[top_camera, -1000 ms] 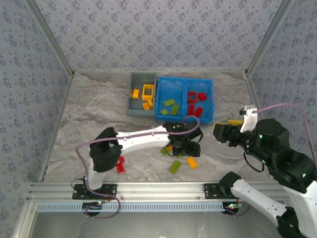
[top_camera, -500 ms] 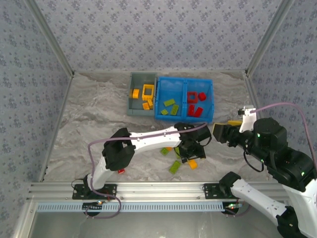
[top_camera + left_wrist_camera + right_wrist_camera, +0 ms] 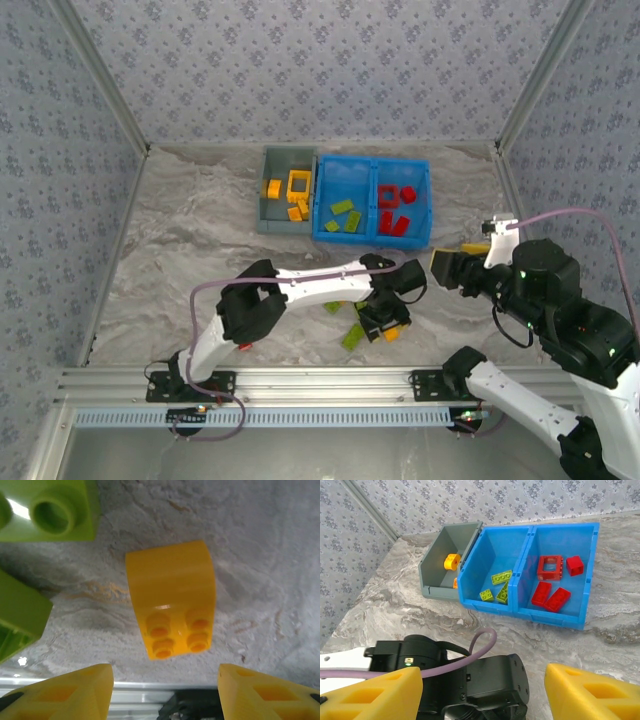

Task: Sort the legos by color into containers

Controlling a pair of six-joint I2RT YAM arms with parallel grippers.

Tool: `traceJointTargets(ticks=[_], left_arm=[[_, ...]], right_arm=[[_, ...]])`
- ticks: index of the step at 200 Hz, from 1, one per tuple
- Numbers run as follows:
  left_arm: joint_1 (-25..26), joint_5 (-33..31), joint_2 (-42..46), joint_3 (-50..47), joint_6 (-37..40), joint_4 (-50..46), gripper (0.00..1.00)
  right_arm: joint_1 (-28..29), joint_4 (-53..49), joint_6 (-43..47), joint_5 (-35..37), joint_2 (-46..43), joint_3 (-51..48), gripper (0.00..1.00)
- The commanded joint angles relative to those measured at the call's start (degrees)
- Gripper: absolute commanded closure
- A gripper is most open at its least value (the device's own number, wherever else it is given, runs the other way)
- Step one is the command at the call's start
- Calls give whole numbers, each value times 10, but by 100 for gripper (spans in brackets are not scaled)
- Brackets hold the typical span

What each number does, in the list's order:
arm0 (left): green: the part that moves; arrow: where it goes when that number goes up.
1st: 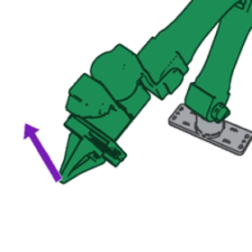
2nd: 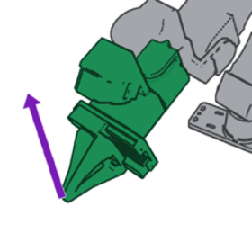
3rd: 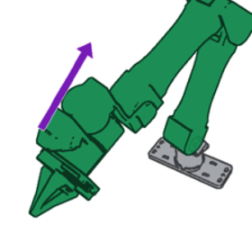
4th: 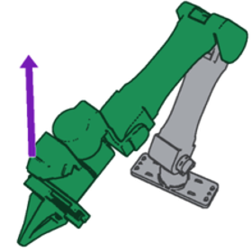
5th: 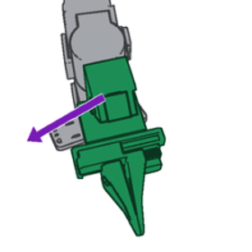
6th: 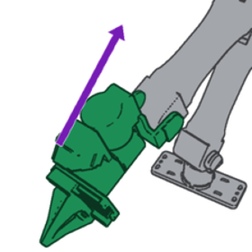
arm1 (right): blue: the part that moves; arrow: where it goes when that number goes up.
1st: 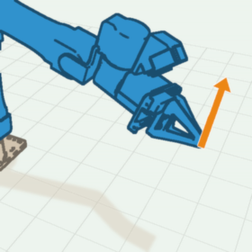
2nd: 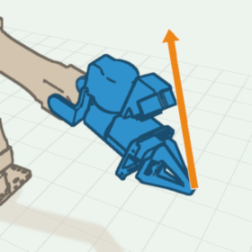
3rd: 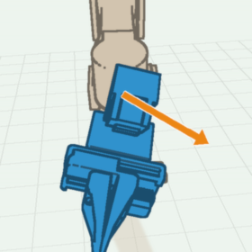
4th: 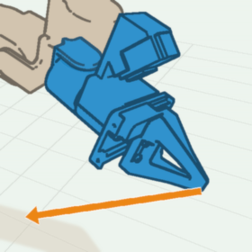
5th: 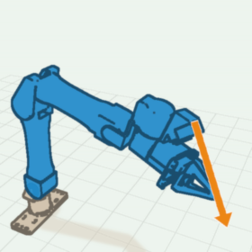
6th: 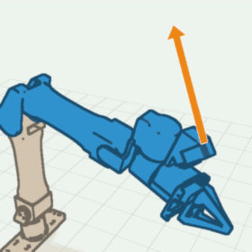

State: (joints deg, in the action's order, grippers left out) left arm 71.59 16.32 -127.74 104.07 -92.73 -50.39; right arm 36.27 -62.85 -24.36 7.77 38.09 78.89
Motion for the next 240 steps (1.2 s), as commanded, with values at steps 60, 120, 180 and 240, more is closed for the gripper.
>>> traceJointTargets(ticks=[60,120,180,240], left_arm=[[-12,-10,-43,34,-22,-22,61],[-11,-26,-55,49,-13,-42,59],[-11,-25,-71,61,-7,-50,61],[-13,-89,-45,103,39,-60,80]], right_arm=[[2,1,-6,-1,-11,-24,32],[1,0,-7,1,-15,-31,32],[1,4,-8,0,-18,-38,32],[2,6,-3,-4,-19,-37,32]])
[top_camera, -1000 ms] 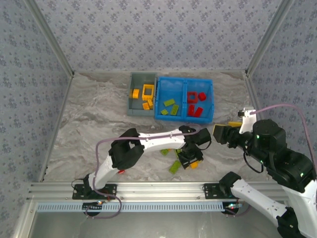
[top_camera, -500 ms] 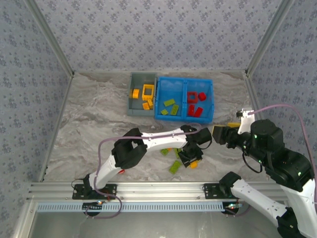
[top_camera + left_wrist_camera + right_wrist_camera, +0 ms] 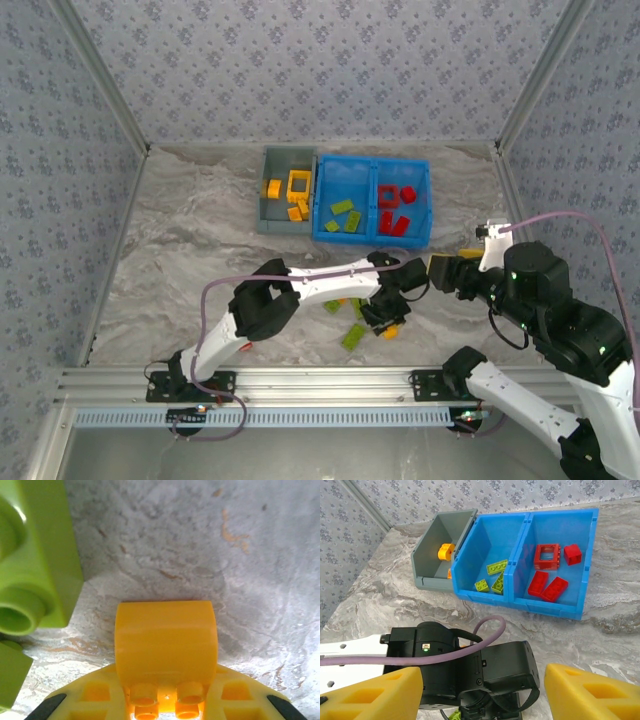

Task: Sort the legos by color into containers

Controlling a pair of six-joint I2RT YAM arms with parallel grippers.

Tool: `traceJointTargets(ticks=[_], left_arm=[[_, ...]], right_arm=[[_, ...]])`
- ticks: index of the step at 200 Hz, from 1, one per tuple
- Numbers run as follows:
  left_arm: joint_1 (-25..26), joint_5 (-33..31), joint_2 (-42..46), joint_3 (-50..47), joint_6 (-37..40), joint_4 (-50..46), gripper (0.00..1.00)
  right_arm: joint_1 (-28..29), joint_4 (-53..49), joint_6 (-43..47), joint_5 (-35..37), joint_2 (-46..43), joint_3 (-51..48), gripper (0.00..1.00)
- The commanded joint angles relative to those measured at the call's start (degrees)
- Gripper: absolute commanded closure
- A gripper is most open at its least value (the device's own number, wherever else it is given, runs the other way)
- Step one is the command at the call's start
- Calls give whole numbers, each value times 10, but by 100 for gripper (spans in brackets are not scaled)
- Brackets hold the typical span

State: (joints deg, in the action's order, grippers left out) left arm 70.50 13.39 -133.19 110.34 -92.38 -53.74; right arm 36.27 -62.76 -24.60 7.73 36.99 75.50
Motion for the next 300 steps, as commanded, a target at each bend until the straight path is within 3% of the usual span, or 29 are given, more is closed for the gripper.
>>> traceJointTargets(ticks=[1,40,69,103,124,160,197,243,300], left_arm=[[-2,-63,11,41,36,-29,80],[-16,-166,92,56,91,-66,81],[-57,-242,188,18,137,-82,81],[-150,-307,285,-61,245,-90,81],[-230,-302,309,-113,337,-65,81],[-335,-302,273,-118,490,-20,81],[-397,-275,187,-81,561,15,82],[-433,-232,113,-29,594,58,82],[-439,-204,61,10,603,56,81]], right_arm=[[2,6,0,-4,-8,-2,32],[2,54,22,-67,-26,5,32],[2,94,39,-127,-20,-6,32],[13,142,21,-167,31,-54,36],[77,219,2,-124,52,-115,36],[237,269,13,86,170,-114,36],[299,378,0,189,283,-127,35],[301,433,-27,181,345,-137,35],[293,454,-45,154,375,-150,35]])
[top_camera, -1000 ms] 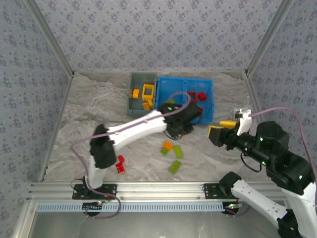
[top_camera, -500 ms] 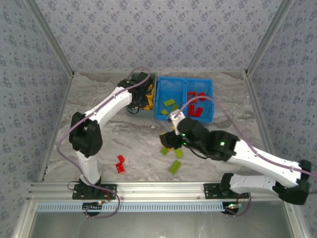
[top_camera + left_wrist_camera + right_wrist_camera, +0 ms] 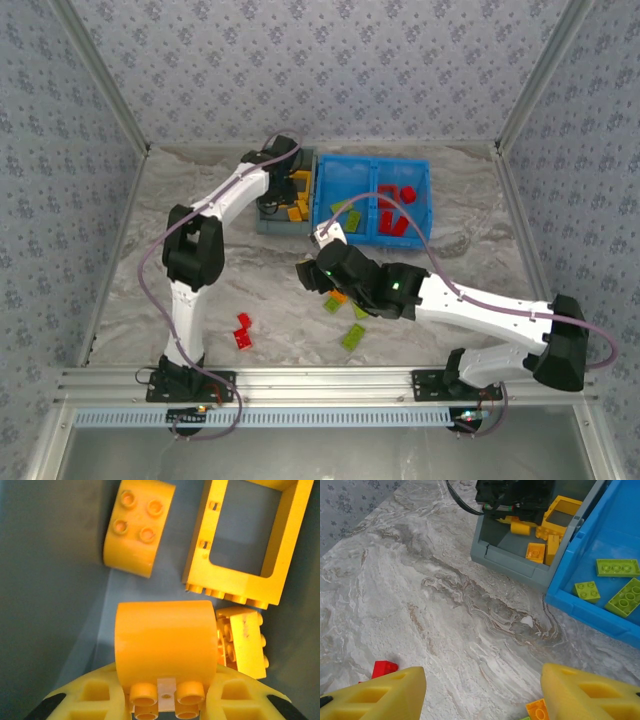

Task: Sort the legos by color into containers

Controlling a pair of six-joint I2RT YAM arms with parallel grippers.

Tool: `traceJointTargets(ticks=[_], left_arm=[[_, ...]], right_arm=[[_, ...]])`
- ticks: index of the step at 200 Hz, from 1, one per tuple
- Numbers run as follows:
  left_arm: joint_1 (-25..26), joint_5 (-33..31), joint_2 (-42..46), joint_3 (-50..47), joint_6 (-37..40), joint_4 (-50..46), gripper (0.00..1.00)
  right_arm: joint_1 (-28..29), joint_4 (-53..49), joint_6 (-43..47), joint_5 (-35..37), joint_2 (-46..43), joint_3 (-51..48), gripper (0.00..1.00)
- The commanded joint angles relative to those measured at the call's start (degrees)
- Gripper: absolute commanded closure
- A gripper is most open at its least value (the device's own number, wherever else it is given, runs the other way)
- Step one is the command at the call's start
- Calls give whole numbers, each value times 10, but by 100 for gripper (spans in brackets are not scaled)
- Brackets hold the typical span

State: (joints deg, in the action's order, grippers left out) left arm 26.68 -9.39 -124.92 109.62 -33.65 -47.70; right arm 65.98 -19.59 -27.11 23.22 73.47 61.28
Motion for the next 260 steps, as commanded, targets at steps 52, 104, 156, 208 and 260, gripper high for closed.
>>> traceJointTargets(ticks=[52,104,156,208,260], left_arm=[[0,49,-4,16,6,-3,56],[0,37,82,-27,-5,-15,43],[-1,-43,324,-163,-33,-27,27],[-6,-124,614,-308,-39,-91,18],[-6,-102,857,-429,-52,-143,17]], right_arm=[[-14,23,-28,-4,36,0,35],[-12,107,7,-27,46,-22,33],[-3,145,49,-87,113,-11,33],[50,8,11,-188,306,172,30],[60,-85,-48,-243,452,311,32]])
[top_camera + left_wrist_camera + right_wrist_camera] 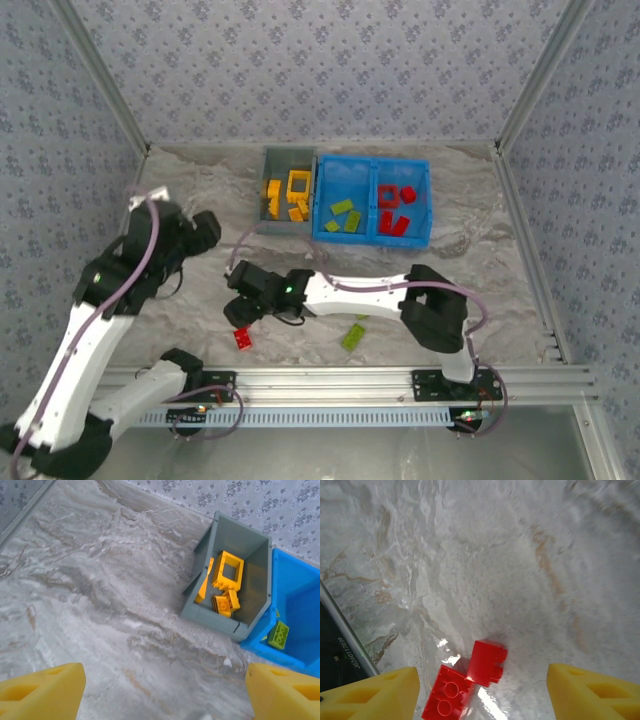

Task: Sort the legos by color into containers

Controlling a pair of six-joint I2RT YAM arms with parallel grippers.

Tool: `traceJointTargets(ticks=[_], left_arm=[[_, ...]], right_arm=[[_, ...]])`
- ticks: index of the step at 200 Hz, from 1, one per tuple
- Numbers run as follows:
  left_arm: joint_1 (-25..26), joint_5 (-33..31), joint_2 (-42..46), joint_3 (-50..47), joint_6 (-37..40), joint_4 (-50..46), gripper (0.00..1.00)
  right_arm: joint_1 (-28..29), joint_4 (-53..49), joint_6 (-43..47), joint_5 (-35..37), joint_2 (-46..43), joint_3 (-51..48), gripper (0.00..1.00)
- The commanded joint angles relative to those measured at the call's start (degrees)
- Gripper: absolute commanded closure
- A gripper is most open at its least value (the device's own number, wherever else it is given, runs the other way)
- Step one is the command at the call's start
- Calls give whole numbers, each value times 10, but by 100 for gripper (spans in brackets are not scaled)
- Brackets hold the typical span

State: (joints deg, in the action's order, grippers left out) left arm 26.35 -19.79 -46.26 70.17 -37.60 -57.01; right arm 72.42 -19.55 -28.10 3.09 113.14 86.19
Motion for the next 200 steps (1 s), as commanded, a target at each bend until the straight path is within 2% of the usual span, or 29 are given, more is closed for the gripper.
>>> traceJointTargets(ticks=[1,39,80,162,179,200], left_arm=[[-2,3,72,-36,-12,-52,17],[-2,8,136,-52,-35,-123,17],[-2,18,148,-63,-49,-132,17],[-2,43,144,-82,-54,-113,16],[-2,93,139,-95,-40,-74,17],[-2,214,113,-119,-31,4,20]], right_arm=[[-5,-87,-38,-42,56,65,32],[-5,-110,-54,-67,120,117,36],[-10,-114,-61,-58,151,139,44],[-18,-100,-70,-43,147,122,72],[-20,-93,-69,-13,108,94,74],[-33,-95,-68,53,20,38,75]])
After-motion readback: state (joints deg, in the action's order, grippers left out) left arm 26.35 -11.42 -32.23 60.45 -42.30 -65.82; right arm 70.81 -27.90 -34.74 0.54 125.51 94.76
